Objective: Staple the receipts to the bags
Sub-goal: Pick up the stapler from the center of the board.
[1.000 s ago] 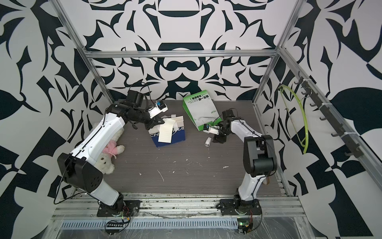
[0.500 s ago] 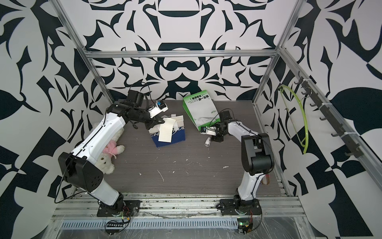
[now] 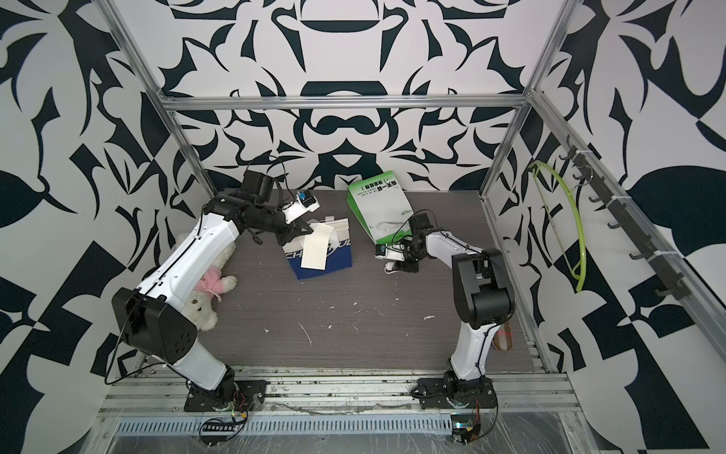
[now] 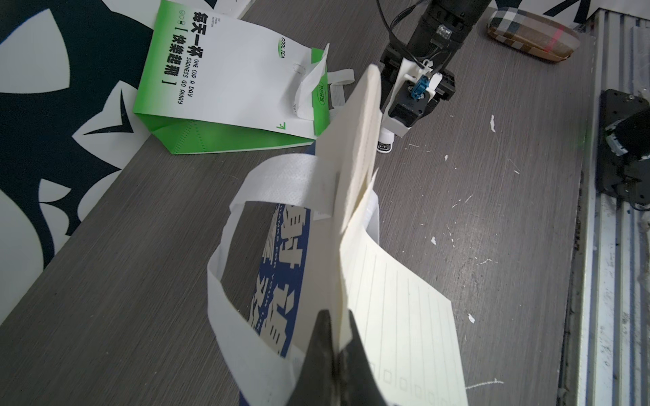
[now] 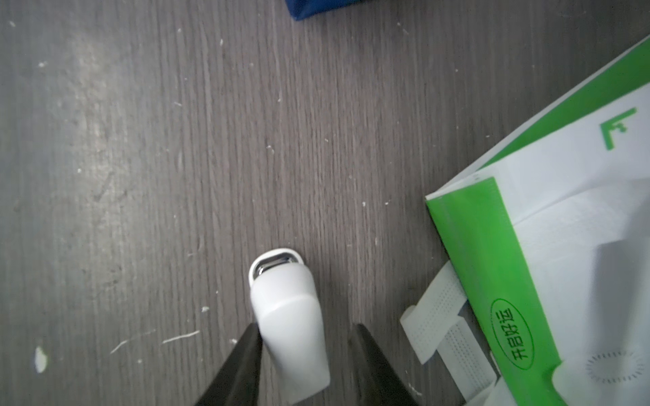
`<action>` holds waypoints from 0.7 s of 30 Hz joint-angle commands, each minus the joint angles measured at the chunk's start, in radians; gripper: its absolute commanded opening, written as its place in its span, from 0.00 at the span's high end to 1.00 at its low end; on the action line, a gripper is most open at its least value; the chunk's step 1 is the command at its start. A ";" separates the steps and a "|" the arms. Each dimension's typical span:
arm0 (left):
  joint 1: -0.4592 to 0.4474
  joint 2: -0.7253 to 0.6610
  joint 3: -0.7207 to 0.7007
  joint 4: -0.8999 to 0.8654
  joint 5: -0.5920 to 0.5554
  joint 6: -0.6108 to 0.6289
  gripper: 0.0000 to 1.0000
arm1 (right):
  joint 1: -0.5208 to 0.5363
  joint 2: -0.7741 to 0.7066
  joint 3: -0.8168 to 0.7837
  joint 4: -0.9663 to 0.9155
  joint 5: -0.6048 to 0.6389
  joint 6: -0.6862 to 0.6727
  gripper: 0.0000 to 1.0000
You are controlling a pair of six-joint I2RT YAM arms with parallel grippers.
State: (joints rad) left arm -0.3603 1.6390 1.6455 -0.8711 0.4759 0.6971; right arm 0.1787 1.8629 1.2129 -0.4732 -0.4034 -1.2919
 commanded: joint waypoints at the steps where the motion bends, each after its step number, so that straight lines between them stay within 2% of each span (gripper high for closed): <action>1: 0.002 0.038 0.003 -0.062 -0.015 0.012 1.00 | 0.002 0.003 0.060 -0.062 0.005 0.004 0.62; 5: 0.001 0.036 0.010 -0.072 -0.022 0.022 1.00 | 0.002 -0.013 0.039 -0.056 0.026 -0.015 0.60; 9: 0.002 0.041 0.021 -0.069 -0.020 0.018 1.00 | 0.002 -0.016 0.036 -0.067 0.031 -0.026 0.65; 18: 0.001 0.039 0.017 -0.062 -0.010 0.014 1.00 | 0.026 0.009 0.053 -0.097 0.063 -0.030 0.64; 20: 0.001 0.036 0.013 -0.060 -0.009 0.015 1.00 | 0.031 0.021 0.065 -0.107 0.065 -0.030 0.65; 21: 0.001 0.034 0.011 -0.060 -0.008 0.015 1.00 | 0.034 0.025 0.071 -0.115 0.066 -0.028 0.69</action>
State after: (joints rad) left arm -0.3603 1.6470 1.6604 -0.8764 0.4721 0.7044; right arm 0.2012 1.8786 1.2415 -0.5404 -0.3428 -1.3125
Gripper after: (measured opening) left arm 0.059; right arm 0.322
